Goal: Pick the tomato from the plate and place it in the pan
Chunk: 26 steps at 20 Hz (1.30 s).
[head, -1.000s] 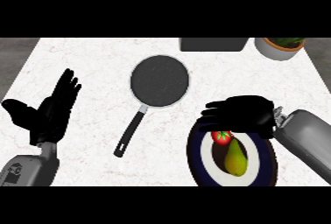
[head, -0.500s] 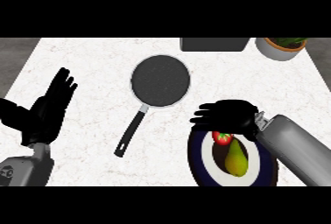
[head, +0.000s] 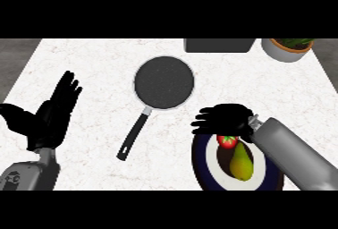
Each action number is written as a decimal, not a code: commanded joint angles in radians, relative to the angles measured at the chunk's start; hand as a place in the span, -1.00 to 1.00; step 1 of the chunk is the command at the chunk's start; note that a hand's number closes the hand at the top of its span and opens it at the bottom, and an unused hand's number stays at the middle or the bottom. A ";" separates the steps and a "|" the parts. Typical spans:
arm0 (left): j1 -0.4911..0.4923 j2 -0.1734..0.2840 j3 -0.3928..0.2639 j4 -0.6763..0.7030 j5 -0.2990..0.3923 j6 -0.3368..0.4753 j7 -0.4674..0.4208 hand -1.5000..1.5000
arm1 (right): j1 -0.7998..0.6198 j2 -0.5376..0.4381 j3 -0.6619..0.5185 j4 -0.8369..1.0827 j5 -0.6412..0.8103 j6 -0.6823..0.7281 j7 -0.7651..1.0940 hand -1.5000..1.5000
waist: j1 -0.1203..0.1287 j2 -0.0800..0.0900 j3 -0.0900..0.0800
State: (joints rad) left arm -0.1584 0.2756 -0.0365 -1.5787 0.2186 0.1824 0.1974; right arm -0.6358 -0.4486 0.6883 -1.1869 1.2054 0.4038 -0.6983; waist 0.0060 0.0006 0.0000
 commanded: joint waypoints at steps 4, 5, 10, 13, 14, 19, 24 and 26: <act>-0.025 -0.011 0.045 0.042 -0.020 -0.022 -0.010 0.00 | 0.028 0.045 -0.063 0.090 0.056 -0.019 -0.081 -1.00 | -0.003 0.000 0.000; -0.001 -0.048 -0.010 -0.029 -0.063 0.024 0.026 0.00 | 0.005 0.086 -0.067 0.147 0.080 -0.040 -0.078 -1.00 | 0.001 0.000 0.000; 0.002 -0.025 0.040 -0.022 -0.033 -0.044 0.018 0.00 | 0.055 0.131 -0.056 0.177 0.144 -0.050 -0.073 -1.00 | -0.001 0.000 0.000; 0.002 -0.055 0.037 0.022 -0.054 -0.029 -0.012 0.00 | 0.011 0.125 -0.075 0.253 0.147 -0.068 -0.159 1.00 | 0.001 0.001 0.000; -0.042 -0.003 0.100 0.066 -0.009 -0.078 0.004 0.00 | 0.050 0.148 -0.059 0.207 0.162 -0.117 -0.142 1.00 | -0.002 0.001 0.000; -0.031 -0.008 0.099 0.032 -0.007 -0.091 0.020 0.00 | 0.086 0.209 -0.050 0.291 0.189 -0.191 -0.153 1.00 | -0.001 0.002 0.000; -0.025 -0.063 0.048 0.014 -0.061 -0.059 0.023 0.00 | 0.038 0.213 -0.119 0.314 0.176 -0.163 -0.217 1.00 | -0.002 0.001 0.000; 0.030 -0.042 0.087 -0.021 -0.035 -0.084 0.007 0.00 | 0.057 0.205 -0.128 0.224 0.162 -0.082 -0.221 1.00 | -0.005 -0.002 0.000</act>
State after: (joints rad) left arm -0.1596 0.2418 0.0355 -1.6046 0.1797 0.1170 0.2420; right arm -0.6130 -0.2480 0.5689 -0.9268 1.3708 0.2425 -0.8857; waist 0.0100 -0.0091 -0.0032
